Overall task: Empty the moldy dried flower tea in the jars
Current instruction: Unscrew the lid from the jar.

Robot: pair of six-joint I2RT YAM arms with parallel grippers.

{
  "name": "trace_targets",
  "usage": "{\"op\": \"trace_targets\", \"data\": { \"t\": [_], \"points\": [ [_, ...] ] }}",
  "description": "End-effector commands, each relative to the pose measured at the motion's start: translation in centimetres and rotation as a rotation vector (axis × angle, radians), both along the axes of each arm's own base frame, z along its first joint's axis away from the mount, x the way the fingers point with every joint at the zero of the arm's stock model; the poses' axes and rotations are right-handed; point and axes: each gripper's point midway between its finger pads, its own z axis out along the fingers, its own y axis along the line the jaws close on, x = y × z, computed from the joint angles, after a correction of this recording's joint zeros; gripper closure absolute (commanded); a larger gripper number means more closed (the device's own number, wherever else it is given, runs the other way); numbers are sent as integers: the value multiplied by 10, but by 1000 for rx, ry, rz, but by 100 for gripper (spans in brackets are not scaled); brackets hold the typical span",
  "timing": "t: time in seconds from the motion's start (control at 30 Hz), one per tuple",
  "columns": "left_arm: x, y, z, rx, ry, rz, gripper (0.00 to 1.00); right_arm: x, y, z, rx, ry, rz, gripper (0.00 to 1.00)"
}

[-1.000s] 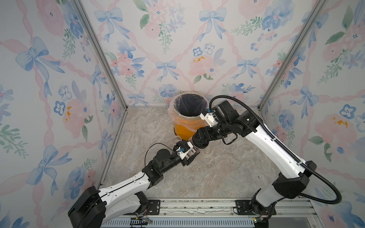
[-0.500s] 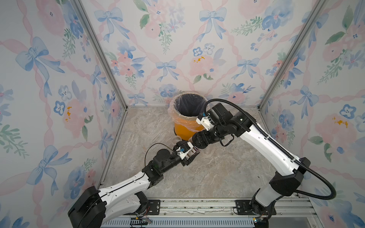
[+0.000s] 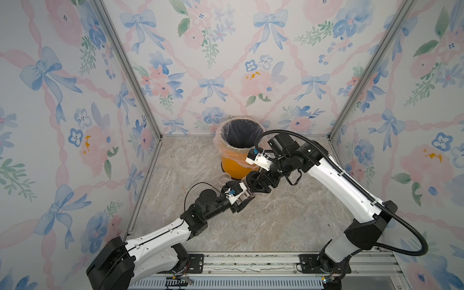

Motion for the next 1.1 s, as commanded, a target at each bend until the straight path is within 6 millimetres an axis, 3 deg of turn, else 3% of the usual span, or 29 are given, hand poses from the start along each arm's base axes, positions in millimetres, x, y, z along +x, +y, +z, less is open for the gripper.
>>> {"op": "trace_targets", "data": {
  "t": [0.0,0.17,0.47,0.93,1.07],
  "points": [
    [-16,-11,24,-64,-38,-107,56,-7,19,15,174,-130,280,37],
    [-16,-11,24,-65,-36,-105,56,-3,17,18,201,-227,403,38],
    [-18,-13,22,-64,-26,-123,56,-14,7,17,201,-383,627,36],
    [-19,-13,20,-62,-15,-128,55,-8,1,43,377,-429,628,38],
    [-19,-13,19,-61,-13,-129,55,-8,0,42,379,-441,627,38]
  ]
}}
